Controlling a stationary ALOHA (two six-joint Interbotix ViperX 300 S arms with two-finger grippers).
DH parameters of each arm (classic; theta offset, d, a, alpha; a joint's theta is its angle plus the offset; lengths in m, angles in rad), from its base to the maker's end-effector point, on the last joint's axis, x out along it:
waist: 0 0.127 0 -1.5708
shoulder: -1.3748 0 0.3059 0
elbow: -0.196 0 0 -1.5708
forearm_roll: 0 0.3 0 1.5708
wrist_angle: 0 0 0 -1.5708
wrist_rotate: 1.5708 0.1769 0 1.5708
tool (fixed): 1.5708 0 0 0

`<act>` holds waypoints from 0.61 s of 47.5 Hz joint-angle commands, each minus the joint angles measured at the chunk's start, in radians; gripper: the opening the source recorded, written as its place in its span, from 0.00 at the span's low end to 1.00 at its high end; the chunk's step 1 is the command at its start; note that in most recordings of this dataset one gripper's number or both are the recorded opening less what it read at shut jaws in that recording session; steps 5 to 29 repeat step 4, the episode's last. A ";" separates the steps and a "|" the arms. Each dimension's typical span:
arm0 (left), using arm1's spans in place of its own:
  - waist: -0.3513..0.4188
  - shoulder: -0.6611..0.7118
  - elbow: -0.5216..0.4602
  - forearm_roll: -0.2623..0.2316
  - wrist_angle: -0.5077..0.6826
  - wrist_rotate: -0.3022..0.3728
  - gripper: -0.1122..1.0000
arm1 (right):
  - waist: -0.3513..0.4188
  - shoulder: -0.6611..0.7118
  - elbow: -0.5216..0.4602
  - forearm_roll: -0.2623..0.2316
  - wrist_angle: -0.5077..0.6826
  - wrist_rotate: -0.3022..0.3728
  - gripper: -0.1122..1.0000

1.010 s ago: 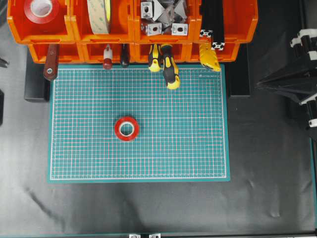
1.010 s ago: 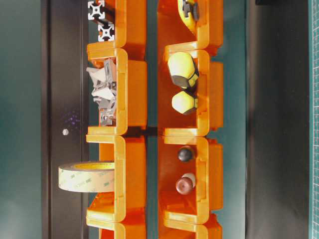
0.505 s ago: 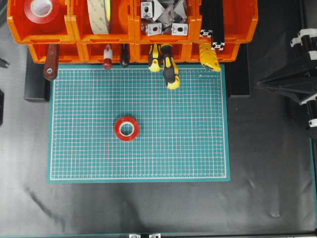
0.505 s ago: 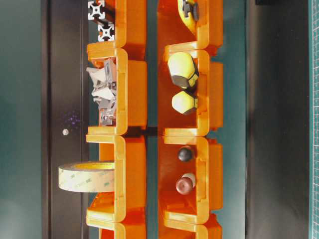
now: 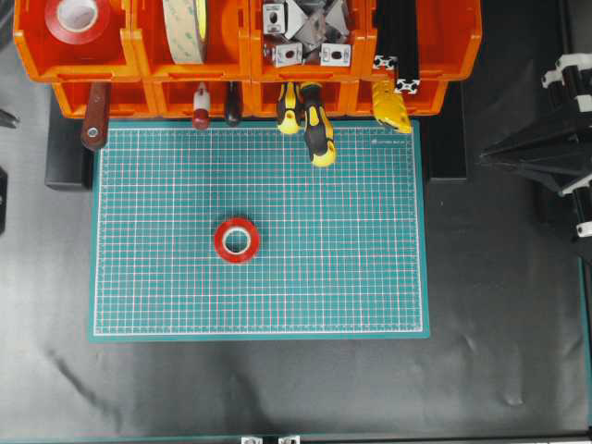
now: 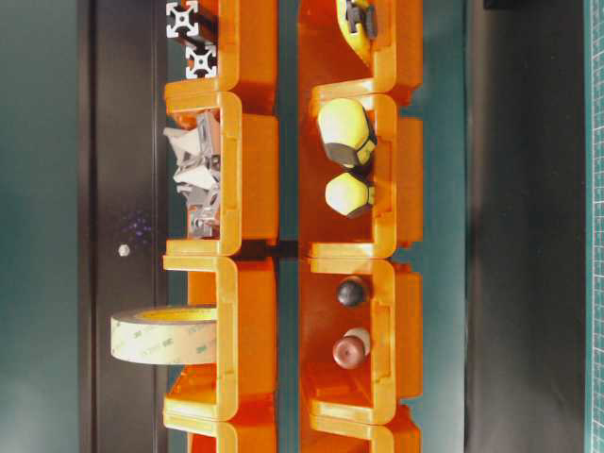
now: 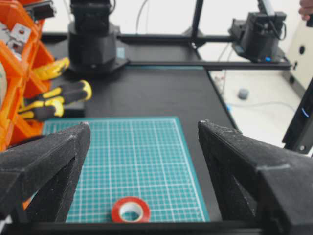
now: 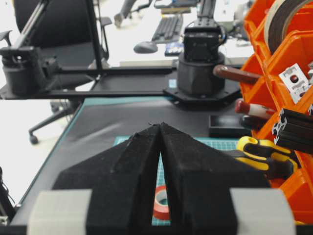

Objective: Pick vinyl tape from container rack with left arm.

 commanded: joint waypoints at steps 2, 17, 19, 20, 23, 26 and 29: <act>0.002 0.006 -0.012 0.000 -0.005 -0.002 0.87 | -0.002 0.011 -0.023 0.003 -0.015 0.002 0.11; 0.002 0.006 -0.011 -0.002 -0.005 -0.002 0.87 | -0.003 0.011 -0.023 0.002 -0.015 0.002 0.11; 0.002 0.006 -0.011 -0.002 -0.005 -0.002 0.87 | -0.003 0.011 -0.023 0.002 -0.015 0.002 0.11; 0.002 0.006 -0.011 -0.002 -0.005 -0.002 0.87 | -0.003 0.011 -0.023 0.002 -0.015 0.002 0.11; 0.002 0.006 -0.011 -0.002 -0.005 -0.002 0.87 | -0.003 0.011 -0.023 0.002 -0.015 0.002 0.11; 0.002 0.006 -0.011 -0.002 -0.005 -0.002 0.87 | -0.003 0.011 -0.023 0.002 -0.015 0.002 0.11; 0.002 0.006 -0.011 -0.002 -0.005 -0.002 0.87 | -0.003 0.011 -0.023 0.002 -0.015 0.002 0.11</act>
